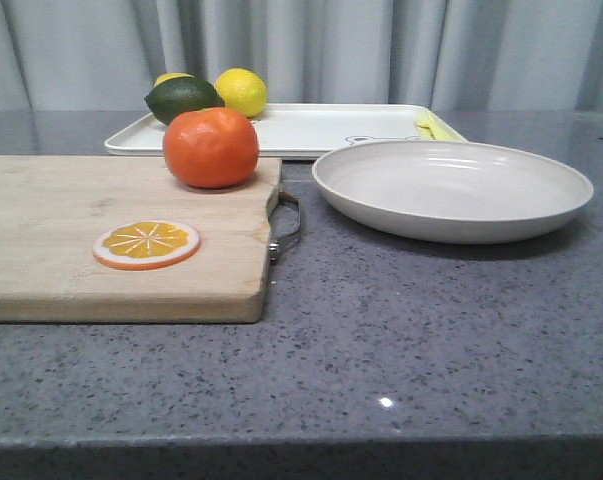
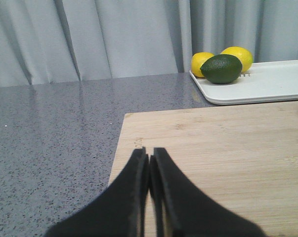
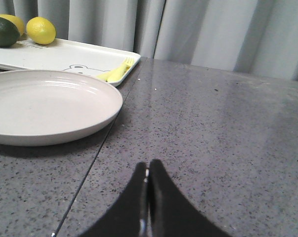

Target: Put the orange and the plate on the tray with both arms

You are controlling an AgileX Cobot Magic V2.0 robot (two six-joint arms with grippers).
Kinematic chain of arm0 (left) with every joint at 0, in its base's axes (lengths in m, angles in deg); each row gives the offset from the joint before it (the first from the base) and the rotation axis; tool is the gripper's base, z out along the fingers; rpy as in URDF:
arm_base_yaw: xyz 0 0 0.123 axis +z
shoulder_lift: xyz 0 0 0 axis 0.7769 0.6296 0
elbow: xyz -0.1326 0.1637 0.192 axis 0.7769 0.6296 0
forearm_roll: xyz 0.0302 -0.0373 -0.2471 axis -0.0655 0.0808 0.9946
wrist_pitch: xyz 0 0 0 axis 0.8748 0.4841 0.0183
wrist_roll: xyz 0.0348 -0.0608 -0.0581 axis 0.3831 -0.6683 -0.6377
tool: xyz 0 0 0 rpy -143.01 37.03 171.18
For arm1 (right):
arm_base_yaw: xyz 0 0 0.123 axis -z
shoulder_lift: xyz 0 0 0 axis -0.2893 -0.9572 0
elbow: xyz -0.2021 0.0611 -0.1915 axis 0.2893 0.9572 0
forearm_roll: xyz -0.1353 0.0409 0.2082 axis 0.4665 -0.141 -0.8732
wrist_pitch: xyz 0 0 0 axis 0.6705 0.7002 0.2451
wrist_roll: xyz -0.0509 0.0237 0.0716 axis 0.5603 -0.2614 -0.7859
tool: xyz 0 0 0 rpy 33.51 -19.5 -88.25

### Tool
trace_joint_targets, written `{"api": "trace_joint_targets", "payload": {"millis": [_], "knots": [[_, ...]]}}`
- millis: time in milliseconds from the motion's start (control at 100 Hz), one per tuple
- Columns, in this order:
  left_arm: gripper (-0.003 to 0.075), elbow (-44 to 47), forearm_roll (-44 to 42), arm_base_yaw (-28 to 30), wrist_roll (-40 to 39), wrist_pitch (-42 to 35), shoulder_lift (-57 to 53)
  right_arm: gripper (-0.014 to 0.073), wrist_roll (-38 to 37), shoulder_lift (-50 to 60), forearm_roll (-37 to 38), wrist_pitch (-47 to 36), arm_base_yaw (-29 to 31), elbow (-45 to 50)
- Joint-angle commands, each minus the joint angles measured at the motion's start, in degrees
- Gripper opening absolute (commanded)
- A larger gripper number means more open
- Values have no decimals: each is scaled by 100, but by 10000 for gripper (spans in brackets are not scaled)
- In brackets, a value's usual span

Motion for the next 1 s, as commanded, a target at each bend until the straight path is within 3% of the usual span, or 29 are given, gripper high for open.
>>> {"api": "trace_joint_targets", "payload": {"millis": [0, 700, 870, 990], "knots": [[-20, 51, 56, 14, -41, -465, -185, -69, 0, 73, 76, -449, 28, -130], [-20, 51, 56, 14, -41, -499, -185, -69, 0, 73, 76, -477, 28, -130], [-20, -12, 235, 14, -41, -527, -185, -69, 0, 73, 70, -1162, 28, -148], [-20, -209, 552, 14, -41, -465, -185, -69, 0, 62, -16, -577, 28, -477]]}}
